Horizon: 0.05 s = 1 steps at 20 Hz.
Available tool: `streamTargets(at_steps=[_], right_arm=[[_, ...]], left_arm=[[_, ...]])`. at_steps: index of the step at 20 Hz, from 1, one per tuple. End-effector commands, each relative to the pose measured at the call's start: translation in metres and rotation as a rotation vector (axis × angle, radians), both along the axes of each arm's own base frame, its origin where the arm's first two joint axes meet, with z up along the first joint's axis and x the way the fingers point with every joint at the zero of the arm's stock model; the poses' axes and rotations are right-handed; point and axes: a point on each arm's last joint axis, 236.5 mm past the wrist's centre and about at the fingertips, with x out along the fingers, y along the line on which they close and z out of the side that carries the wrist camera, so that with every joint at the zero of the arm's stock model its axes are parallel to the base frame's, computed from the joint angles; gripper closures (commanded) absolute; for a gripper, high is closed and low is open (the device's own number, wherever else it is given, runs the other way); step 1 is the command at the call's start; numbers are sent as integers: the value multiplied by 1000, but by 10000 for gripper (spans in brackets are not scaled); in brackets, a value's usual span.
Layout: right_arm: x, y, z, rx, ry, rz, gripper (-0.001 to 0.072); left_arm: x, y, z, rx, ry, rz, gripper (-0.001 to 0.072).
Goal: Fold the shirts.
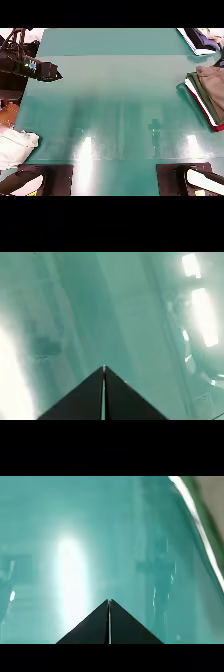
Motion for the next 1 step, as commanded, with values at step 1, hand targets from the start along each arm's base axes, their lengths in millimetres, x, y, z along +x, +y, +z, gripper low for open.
streamTargets(at_steps=[1], right_arm=[[3,32,8,4,-36,81,682]], left_arm=[[1,0,1,-1,-4,3,682]])
